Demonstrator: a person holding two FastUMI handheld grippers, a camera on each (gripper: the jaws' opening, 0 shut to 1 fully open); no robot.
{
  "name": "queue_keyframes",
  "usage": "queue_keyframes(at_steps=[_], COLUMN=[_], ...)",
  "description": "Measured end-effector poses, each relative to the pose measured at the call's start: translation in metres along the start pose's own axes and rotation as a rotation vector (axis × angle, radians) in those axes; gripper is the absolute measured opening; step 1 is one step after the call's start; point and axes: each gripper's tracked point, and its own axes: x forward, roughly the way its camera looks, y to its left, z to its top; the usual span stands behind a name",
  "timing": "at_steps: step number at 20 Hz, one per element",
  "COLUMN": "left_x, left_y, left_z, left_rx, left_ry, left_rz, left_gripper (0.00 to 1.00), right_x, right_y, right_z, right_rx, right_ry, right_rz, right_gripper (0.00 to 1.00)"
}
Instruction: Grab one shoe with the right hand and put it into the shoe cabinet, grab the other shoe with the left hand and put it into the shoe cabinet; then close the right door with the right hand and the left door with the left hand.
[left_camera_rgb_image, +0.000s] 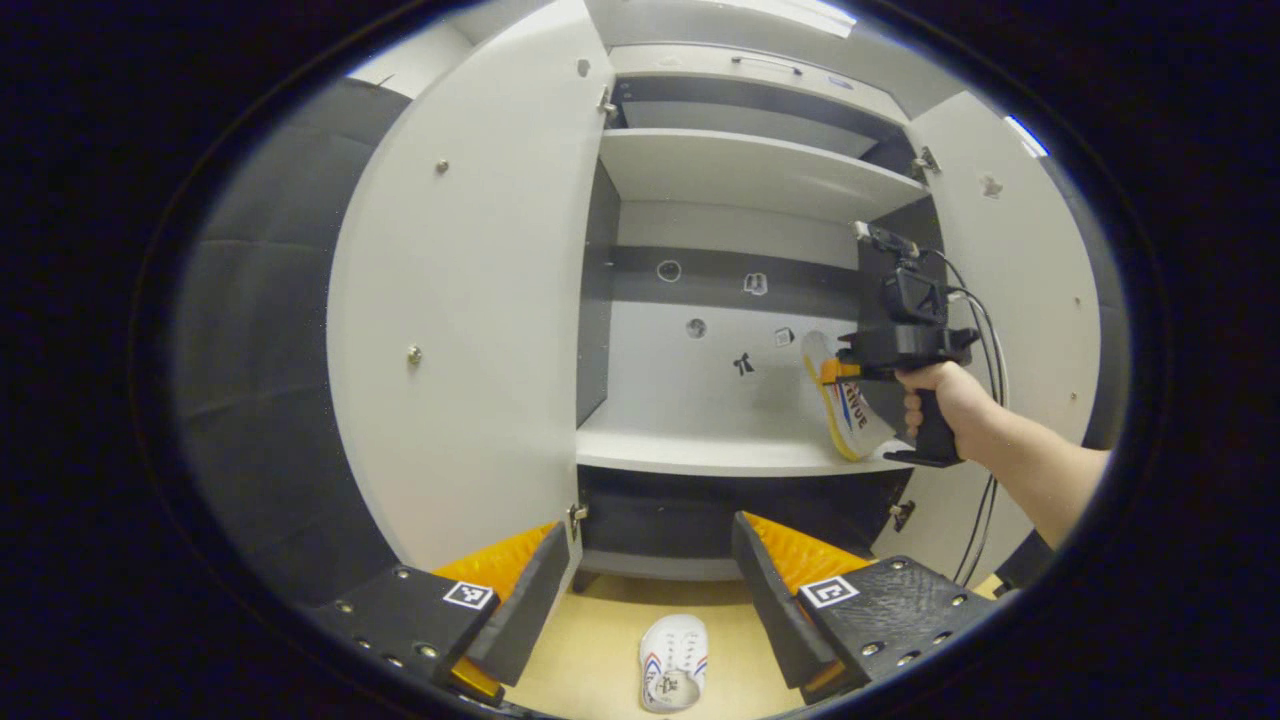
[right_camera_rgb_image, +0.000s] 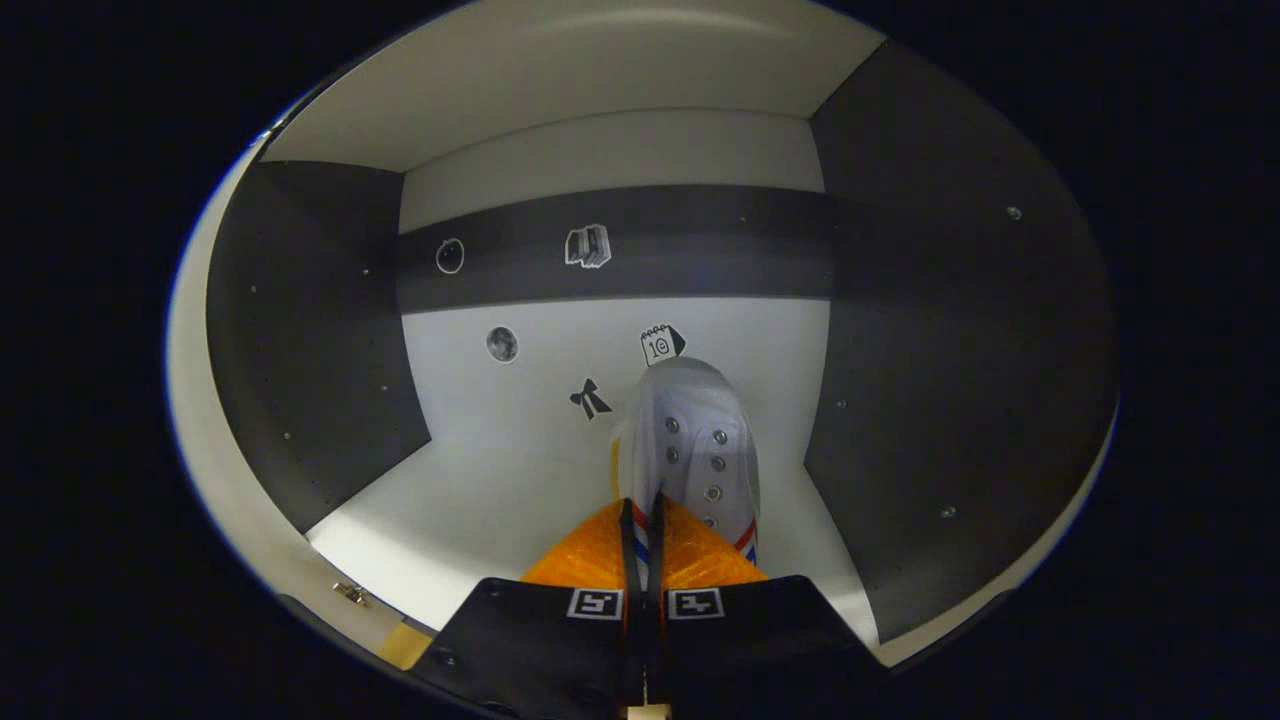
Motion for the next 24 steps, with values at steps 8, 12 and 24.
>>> queue_keyframes(at_steps=[8, 12, 24], left_x=[-0.004, -0.009, -0.018], left_y=[0.017, 0.015, 0.005], left_z=[-0.009, -0.008, -0.063], left_rx=[0.018, 0.057, 0.072], left_ry=[0.030, 0.032, 0.144], left_rz=[0.131, 0.151, 0.075], left_gripper=[0.94, 0.96, 0.94], right_x=[0.041, 0.049, -0.031], right_y=[0.012, 0.011, 0.037], right_z=[-0.005, -0.013, -0.024], right_rx=[0.018, 0.027, 0.068], right_ry=[0.036, 0.060, -0.058], right_rz=[0.012, 0.015, 0.069], right_gripper=[0.02, 0.12, 0.96])
